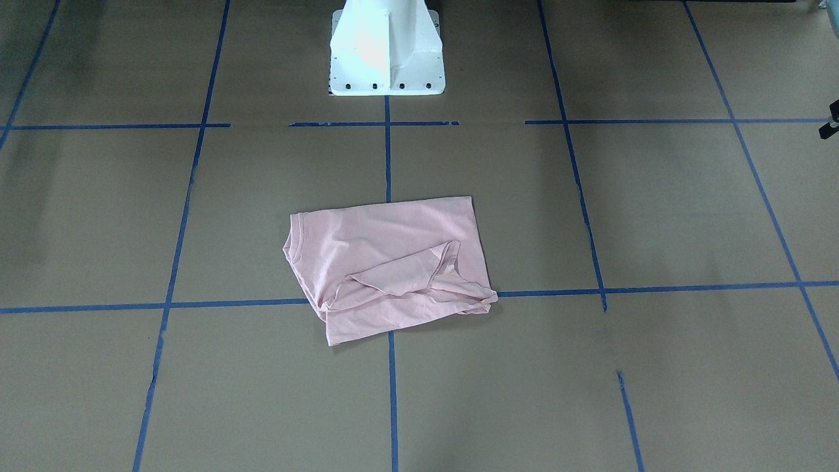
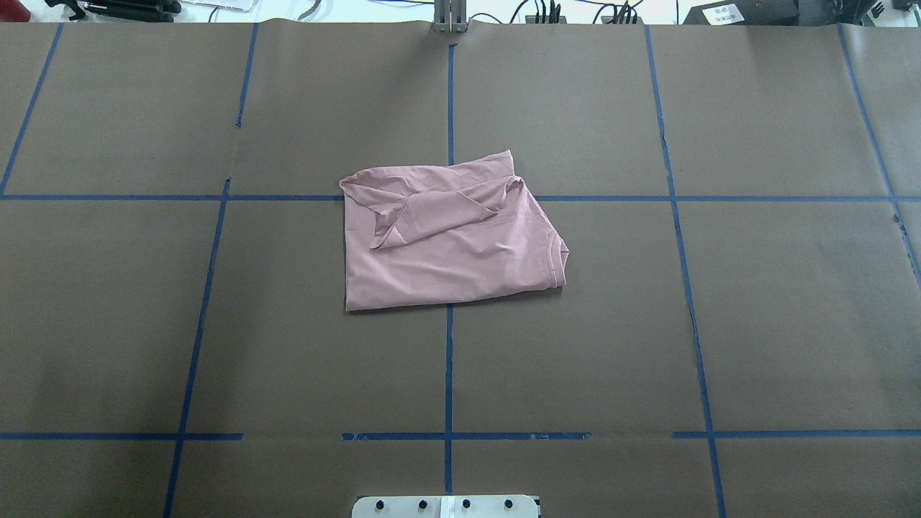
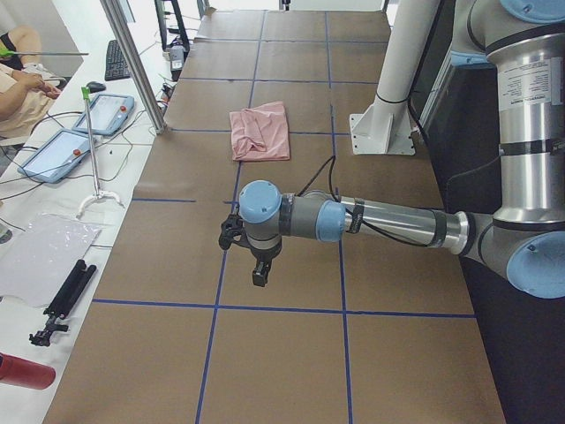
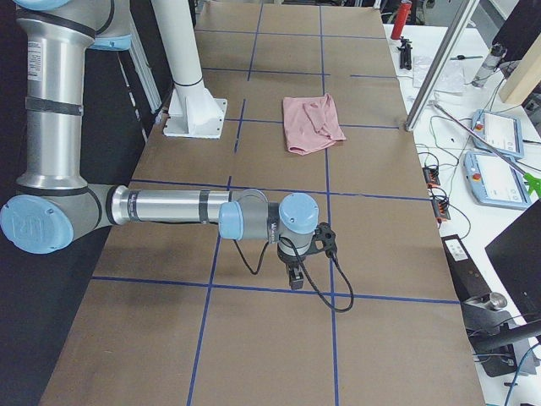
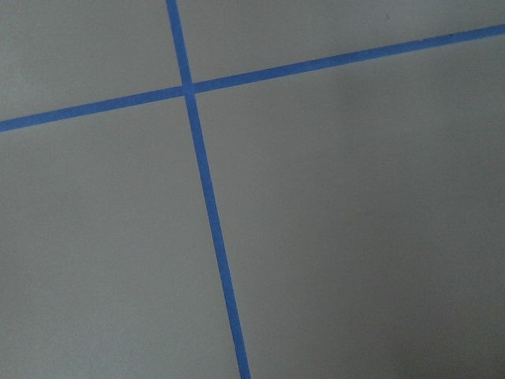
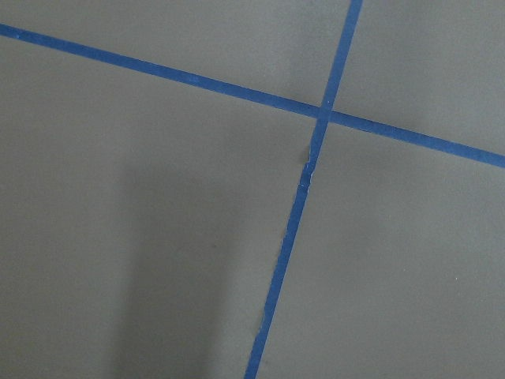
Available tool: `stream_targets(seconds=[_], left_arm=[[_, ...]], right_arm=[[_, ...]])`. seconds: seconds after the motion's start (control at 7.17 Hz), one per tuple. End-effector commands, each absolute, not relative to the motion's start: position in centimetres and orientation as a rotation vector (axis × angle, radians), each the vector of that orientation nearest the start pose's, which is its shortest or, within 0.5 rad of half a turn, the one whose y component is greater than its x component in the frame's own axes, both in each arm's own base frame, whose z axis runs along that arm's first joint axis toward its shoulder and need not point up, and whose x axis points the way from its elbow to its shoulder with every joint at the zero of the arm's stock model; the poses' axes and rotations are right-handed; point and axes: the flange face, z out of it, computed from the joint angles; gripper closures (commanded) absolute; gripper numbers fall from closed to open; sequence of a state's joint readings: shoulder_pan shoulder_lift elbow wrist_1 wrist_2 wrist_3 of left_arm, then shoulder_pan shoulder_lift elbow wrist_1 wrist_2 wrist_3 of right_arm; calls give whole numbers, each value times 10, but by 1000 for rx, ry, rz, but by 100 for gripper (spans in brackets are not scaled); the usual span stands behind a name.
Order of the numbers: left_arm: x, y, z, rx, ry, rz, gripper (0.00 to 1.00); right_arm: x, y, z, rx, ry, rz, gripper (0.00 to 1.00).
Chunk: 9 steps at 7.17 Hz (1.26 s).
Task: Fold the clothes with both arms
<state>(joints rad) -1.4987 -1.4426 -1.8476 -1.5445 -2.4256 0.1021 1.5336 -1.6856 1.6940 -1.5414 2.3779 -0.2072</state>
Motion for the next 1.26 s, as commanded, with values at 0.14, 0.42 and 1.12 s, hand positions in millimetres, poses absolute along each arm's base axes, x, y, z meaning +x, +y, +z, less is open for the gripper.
stream_targets(seconds=[0.14, 0.42, 1.12], left_arm=[[-30, -448, 569, 144, 852, 213, 0], [-31, -437, 579, 124, 847, 204, 0], [-30, -440, 558, 170, 854, 225, 0]], right_arm=[[52, -451, 653, 117, -740, -257, 0], [52, -450, 655, 107, -745, -251, 0], [57, -433, 627, 151, -750, -243, 0]])
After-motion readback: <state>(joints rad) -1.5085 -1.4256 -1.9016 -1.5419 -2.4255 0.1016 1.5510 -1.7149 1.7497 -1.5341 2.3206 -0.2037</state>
